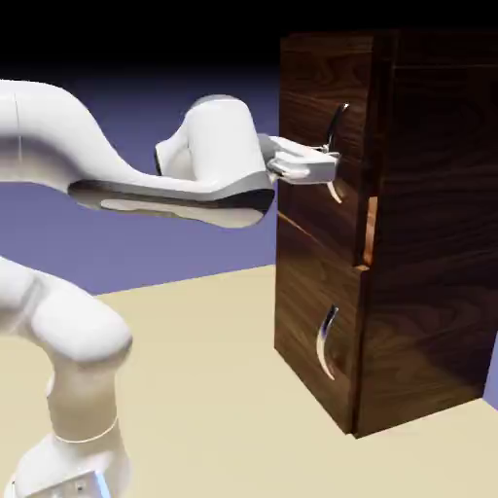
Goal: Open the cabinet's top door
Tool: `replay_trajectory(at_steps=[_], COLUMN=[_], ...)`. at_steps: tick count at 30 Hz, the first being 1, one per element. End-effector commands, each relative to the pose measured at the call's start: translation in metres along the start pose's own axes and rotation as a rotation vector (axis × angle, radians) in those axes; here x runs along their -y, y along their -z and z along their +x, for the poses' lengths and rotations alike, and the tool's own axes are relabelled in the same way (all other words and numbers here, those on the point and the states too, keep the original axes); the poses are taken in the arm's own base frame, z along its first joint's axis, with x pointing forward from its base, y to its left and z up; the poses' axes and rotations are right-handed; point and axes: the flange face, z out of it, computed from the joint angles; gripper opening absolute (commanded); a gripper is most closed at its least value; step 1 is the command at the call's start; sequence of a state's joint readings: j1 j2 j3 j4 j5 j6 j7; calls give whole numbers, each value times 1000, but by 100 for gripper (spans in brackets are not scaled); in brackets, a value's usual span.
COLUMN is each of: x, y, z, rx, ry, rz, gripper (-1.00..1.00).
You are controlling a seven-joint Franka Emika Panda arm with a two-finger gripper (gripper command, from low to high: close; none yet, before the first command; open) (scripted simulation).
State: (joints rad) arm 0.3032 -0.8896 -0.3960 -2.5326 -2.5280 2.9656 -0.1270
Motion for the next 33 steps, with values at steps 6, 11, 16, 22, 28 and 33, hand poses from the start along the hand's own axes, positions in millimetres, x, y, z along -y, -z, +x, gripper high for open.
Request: replay_trajectory(at_steps=[6,11,16,22,28,33], x=[-12,-23,-32,-39,-50,-65], y=[28,49,66,76,91,108], z=[12,23,32,39,50,65], rx=[72,131,178,212,258,321], ry=[0,0,0,0,0,0], rz=[73,131,179,213,259,322], gripper=[-100,-100,-100,-100,-100,-100])
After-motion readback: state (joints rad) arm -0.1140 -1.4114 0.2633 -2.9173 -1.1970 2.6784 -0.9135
